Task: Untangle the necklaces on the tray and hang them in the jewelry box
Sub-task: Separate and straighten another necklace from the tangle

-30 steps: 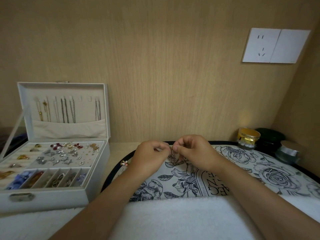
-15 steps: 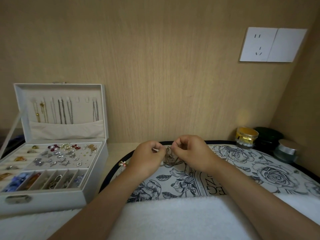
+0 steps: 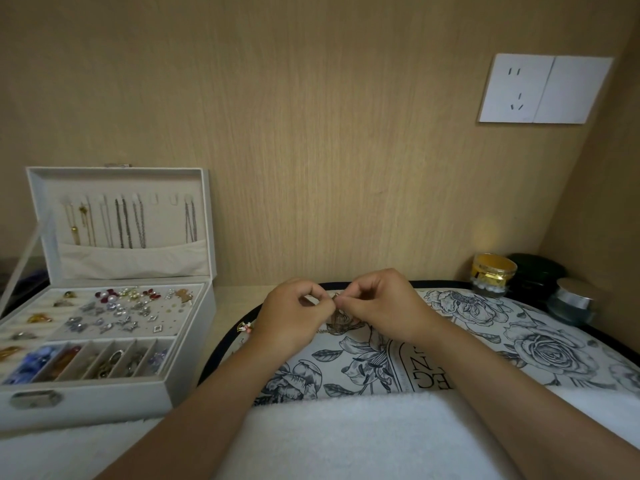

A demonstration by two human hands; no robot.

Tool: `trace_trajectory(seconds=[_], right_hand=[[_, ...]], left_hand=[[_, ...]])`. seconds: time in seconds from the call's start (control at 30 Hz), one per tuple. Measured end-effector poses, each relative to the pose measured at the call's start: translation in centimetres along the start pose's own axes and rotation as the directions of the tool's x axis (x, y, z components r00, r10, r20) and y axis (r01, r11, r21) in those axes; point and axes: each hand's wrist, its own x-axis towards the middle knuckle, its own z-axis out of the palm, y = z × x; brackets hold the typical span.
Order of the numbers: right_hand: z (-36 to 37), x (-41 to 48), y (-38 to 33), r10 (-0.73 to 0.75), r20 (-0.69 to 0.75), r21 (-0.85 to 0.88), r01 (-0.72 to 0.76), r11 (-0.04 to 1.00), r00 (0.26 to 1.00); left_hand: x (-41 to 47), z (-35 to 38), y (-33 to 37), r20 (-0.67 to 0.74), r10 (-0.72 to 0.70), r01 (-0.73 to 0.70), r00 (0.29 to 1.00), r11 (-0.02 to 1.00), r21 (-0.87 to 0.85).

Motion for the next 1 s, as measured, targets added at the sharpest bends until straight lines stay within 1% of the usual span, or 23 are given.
trace_trajectory(seconds=[0.07,0.1,0.17,0.23,0.27,0.37,0.43,0.53,0.67,0.73,0.87,0.93,1.0], right_hand=[[0.1,0.0,-0.2,-0.004,-0.033,0.013,0.004,1.000,0.999],[0.1,0.0,-0.3,0.016,-0.035,0.038,-0.015,0.999,0.999],[0.1,0.0,-0.2,0.071,0.000,0.047,-0.071,0.996,0.997],[0.3,-0.1,0.0,0.122,0.048,0.017,-0.123,0.992,0.991],[0.4,-0.1,0.1,0.136,0.048,0.031,-0.138,0.990,0.990],[0.0,0.1,-0.1,0.127,0.012,0.145,-0.127,0.981,0.992],[-0.3,0.1,-0.3,0.103,0.011,0.137,-0.104,0.985,0.995],[-0.2,0.1,0.0,0.087,0.037,0.134,-0.091,0.987,0.996],[-0.2,0.1,0.1,0.075,0.061,0.107,-0.082,0.991,0.995],[-0.3,0.0,0.1,0.047,0.079,0.047,-0.051,0.998,0.996],[-0.2,-0.1,-0.3,0.032,0.150,-0.152,-0.009,0.988,0.988],[0.0,-0.1,-0.5,0.017,0.176,-0.171,0.014,0.985,0.984],[0.0,-0.1,-0.5,0.014,0.165,-0.139,0.009,0.990,0.986]], left_hand=[[-0.2,0.1,0.3,-0.008,-0.063,0.062,0.998,0.995,-0.083],[-0.2,0.1,0.4,-0.001,-0.104,0.103,0.995,0.985,-0.139],[-0.1,0.0,0.5,-0.004,-0.162,0.158,0.987,0.964,-0.215],[0.1,-0.4,0.5,-0.020,-0.172,0.162,0.985,0.955,-0.247],[0.2,-0.7,0.4,-0.024,-0.155,0.144,0.988,0.960,-0.240],[0.5,-1.3,0.2,0.016,-0.051,0.052,0.999,0.988,-0.145],[0.7,-1.2,-0.1,0.064,0.057,-0.053,0.996,0.997,-0.064],[0.8,-0.8,-0.8,0.138,0.201,-0.207,0.970,0.978,0.032],[0.9,-0.8,-1.3,0.167,0.289,-0.307,0.943,0.947,0.095],[0.9,-0.9,-1.3,0.198,0.322,-0.353,0.926,0.924,0.148],[0.5,-1.0,-0.8,0.269,0.352,-0.423,0.896,0.860,0.284],[0.4,-0.9,-0.5,0.266,0.329,-0.402,0.906,0.866,0.298],[0.4,-0.8,-0.4,0.234,0.252,-0.306,0.939,0.922,0.236]])
